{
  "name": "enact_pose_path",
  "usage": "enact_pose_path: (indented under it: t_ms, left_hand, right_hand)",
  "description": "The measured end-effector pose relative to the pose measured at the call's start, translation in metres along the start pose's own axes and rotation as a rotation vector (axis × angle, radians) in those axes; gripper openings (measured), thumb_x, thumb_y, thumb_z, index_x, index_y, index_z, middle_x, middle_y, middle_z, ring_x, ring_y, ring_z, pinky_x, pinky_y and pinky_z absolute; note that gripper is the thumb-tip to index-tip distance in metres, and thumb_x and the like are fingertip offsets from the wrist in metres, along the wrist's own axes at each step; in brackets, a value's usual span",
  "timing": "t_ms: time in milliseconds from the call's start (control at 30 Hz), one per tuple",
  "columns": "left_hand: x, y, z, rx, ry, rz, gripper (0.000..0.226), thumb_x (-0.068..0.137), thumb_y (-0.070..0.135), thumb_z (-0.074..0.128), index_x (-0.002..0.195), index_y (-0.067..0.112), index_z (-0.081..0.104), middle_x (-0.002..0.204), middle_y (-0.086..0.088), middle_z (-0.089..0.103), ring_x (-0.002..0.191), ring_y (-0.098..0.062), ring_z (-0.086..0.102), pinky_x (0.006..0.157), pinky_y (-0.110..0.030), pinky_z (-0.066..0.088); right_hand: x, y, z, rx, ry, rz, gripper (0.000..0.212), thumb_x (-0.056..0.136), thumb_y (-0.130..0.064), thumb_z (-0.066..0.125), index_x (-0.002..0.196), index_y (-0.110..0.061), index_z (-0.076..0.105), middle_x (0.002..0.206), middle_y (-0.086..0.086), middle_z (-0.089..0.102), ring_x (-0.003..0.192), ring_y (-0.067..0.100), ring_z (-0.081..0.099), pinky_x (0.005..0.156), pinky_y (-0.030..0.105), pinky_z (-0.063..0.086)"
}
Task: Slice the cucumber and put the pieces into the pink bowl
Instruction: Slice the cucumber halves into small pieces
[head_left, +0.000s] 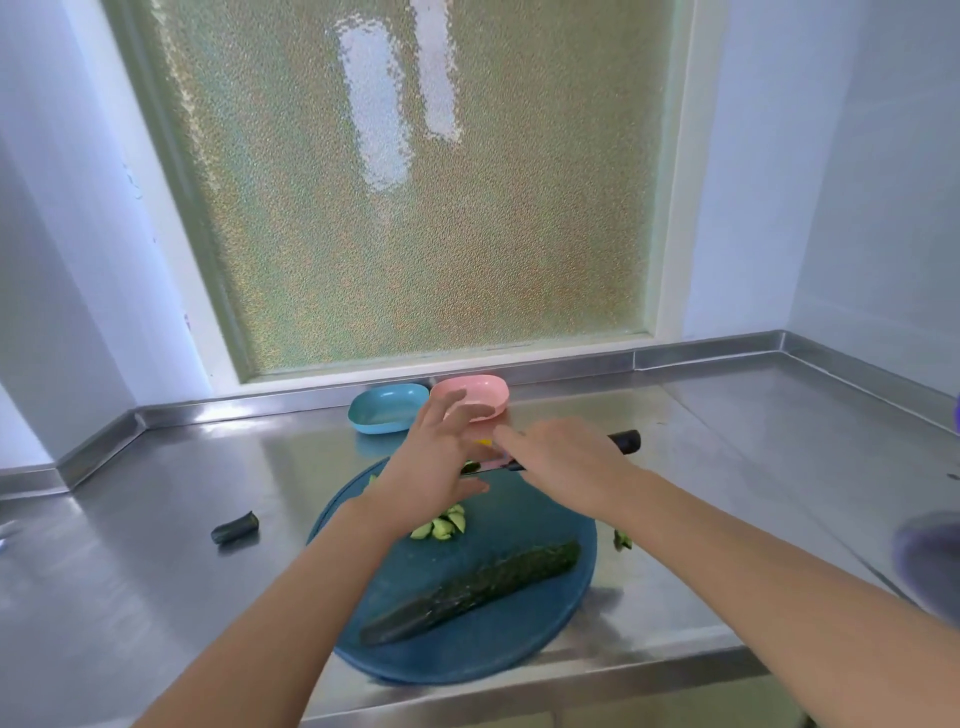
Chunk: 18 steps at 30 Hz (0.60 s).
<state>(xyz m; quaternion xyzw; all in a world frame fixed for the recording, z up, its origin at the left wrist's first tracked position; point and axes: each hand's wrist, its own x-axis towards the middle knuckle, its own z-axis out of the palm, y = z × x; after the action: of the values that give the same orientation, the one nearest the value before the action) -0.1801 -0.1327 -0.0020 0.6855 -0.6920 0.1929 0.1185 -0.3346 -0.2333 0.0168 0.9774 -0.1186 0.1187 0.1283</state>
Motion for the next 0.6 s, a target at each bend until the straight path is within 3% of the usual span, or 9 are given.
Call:
enact_pose_path:
  t_ms: [133, 467, 533, 600]
  left_hand:
    - [-0.001, -0.007, 0.015, -0.073, 0.033, 0.040, 0.025, 0.061, 0.016, 0.081, 0.085, 0.023, 0.078, 0.115, -0.008, 0.064, 0.115, -0.043, 0.051, 0.097, -0.053, 0.042]
    - [-0.021, -0.043, 0.023, 0.067, 0.068, -0.031, 0.024, 0.050, 0.024, 0.092, 0.069, 0.027, 0.077, 0.099, -0.002, 0.073, 0.100, -0.038, 0.063, 0.077, -0.048, 0.054]
    - [-0.026, -0.050, 0.024, 0.077, 0.048, -0.057, 0.026, 0.048, 0.024, 0.093, 0.069, 0.027, 0.077, 0.097, -0.002, 0.073, 0.099, -0.039, 0.064, 0.076, -0.047, 0.054]
    - [-0.032, -0.056, 0.025, 0.049, 0.014, -0.124, 0.026, 0.053, 0.020, 0.091, 0.075, 0.025, 0.078, 0.104, -0.005, 0.071, 0.108, -0.041, 0.059, 0.086, -0.047, 0.049]
  right_hand:
    - [-0.002, 0.001, 0.004, 0.012, -0.019, -0.005, 0.020, 0.095, -0.013, 0.047, 0.114, -0.012, 0.041, 0.088, 0.012, 0.060, 0.071, 0.031, 0.056, 0.054, 0.036, 0.038]
    - [-0.006, 0.017, 0.006, 0.071, -0.056, 0.017, 0.013, 0.095, -0.019, 0.049, 0.103, -0.016, 0.039, 0.083, 0.006, 0.058, 0.069, 0.025, 0.057, 0.061, 0.041, 0.051]
    - [-0.010, 0.023, 0.003, 0.074, -0.065, 0.029, 0.013, 0.095, -0.022, 0.049, 0.101, -0.018, 0.039, 0.083, 0.002, 0.057, 0.072, 0.023, 0.056, 0.064, 0.040, 0.051]
    - [-0.015, 0.031, -0.002, 0.072, -0.065, 0.049, 0.012, 0.096, -0.026, 0.049, 0.097, -0.021, 0.038, 0.085, 0.000, 0.056, 0.075, 0.021, 0.055, 0.064, 0.037, 0.047]
